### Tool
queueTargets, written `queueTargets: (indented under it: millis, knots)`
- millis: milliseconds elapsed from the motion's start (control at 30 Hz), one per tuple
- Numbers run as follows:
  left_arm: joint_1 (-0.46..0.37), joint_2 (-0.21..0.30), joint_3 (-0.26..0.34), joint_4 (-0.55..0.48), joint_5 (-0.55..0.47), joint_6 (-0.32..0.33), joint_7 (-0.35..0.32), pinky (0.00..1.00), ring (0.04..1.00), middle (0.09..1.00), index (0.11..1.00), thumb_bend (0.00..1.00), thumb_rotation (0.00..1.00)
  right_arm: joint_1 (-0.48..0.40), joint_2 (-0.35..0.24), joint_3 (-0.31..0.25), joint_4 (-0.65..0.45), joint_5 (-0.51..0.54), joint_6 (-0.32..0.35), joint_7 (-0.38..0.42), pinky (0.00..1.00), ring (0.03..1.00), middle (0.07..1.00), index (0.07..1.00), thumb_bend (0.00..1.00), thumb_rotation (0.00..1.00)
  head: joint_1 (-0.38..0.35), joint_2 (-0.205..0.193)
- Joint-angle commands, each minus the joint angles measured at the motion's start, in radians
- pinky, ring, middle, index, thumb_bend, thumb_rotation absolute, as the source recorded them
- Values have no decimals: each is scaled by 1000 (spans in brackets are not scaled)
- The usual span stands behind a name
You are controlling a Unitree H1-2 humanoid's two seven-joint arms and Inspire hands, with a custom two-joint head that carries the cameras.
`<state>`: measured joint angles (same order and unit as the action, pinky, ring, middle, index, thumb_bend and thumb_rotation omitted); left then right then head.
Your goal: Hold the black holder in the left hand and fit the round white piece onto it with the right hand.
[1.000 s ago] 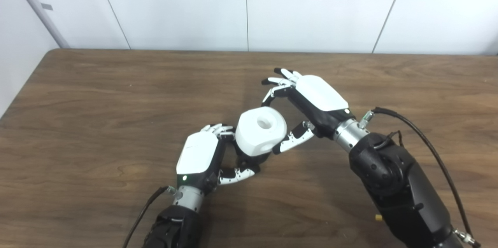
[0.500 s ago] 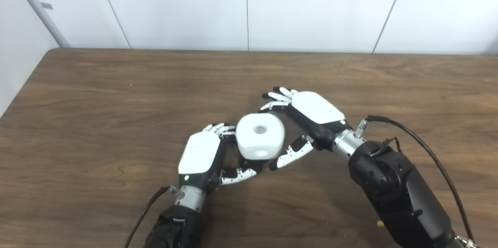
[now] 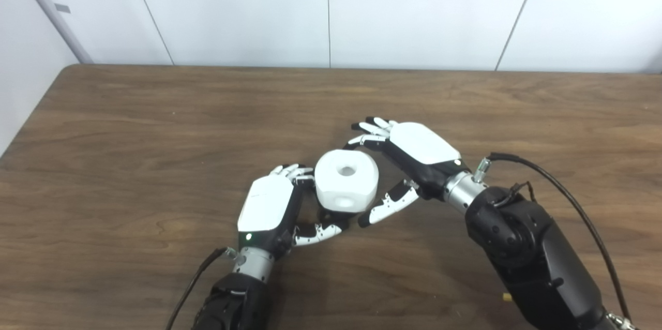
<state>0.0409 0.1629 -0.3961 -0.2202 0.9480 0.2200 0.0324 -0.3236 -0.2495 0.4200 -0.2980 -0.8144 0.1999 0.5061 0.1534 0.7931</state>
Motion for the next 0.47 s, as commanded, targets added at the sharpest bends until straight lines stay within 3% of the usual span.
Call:
queueTargets:
  millis: [0,433]
  knots:
    - [12,2,-25,31,8,-5,-44,909,857,777,487,521,48,-21,6,-16,-27,-2,-3,-17,1000,1000,966,820,1000,415,-2,-1]
    - [15,11,-16,38,1,-17,-26,899,848,770,486,521,48,9,-33,-58,-84,1,15,12,1000,1000,982,870,1000,443,-13,-5]
